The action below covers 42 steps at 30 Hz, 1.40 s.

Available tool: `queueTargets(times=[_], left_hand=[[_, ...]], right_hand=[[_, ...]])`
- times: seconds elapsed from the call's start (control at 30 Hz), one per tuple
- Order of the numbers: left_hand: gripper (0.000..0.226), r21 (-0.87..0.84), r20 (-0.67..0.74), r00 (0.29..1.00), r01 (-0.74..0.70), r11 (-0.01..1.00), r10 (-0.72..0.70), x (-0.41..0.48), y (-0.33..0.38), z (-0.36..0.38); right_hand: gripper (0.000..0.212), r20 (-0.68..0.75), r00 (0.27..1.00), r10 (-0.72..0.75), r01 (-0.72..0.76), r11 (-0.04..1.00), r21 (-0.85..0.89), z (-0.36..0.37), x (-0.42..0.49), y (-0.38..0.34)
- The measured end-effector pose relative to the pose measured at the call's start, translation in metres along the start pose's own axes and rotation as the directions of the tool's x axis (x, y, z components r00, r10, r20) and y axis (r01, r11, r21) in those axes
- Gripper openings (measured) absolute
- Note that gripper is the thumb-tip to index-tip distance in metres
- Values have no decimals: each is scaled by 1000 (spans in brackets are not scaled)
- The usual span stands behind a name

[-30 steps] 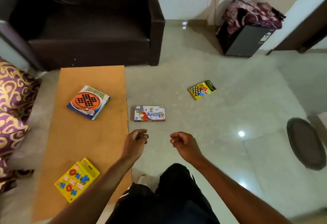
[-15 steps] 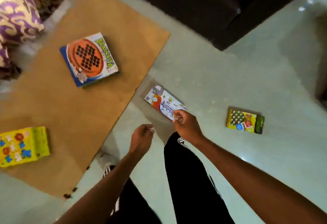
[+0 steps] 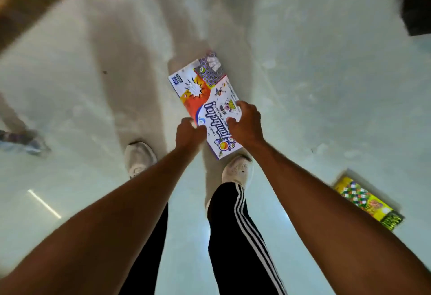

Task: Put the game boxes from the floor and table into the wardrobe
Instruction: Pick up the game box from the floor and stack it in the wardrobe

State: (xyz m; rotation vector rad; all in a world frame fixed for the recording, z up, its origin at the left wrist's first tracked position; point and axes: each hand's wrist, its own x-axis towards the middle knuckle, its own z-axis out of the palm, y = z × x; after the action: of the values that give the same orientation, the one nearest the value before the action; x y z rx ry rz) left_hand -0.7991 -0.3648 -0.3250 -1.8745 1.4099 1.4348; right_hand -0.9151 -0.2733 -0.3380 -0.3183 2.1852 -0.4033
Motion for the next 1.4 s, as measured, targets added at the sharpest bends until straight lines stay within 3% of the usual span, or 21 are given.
queueTargets(times=[0.13, 0.23, 0.4, 0.67, 0.8, 1.1, 1.33, 1.4], left_hand=[[53, -177, 38, 992, 126, 976, -121, 38, -9, 29], [57, -262, 131, 985, 142, 955, -111, 51, -19, 37], [29, -293, 233, 971, 122, 948, -53, 20, -17, 15], [29, -329, 214, 977, 84, 941, -12, -137, -12, -79], [48, -370, 216, 975, 36, 928, 48, -240, -17, -138], [51, -567, 53, 992, -63, 821, 113, -484, -57, -245], [37, -758, -182, 979, -201, 620, 94, -584, -130, -310], [33, -759, -247, 966, -245, 602, 82, -597, -145, -324]], right_hand=[[69, -1, 999, 46, -46, 997, -54, 32, 38, 19], [66, -25, 997, 74, -75, 996, -55, 42, 55, 22], [51, -25, 1000, 19, -19, 999, -25, 25, 44, 14], [45, -35, 998, -53, 55, 997, 55, -50, -103, -39], [45, 33, 996, -82, 78, 989, 126, -104, -209, -79], [31, 127, 939, -319, 324, 946, -20, -209, -427, -160], [25, 252, 844, -474, 505, 860, -71, -209, -538, -232], [24, 274, 809, -521, 558, 827, -76, -199, -556, -250]])
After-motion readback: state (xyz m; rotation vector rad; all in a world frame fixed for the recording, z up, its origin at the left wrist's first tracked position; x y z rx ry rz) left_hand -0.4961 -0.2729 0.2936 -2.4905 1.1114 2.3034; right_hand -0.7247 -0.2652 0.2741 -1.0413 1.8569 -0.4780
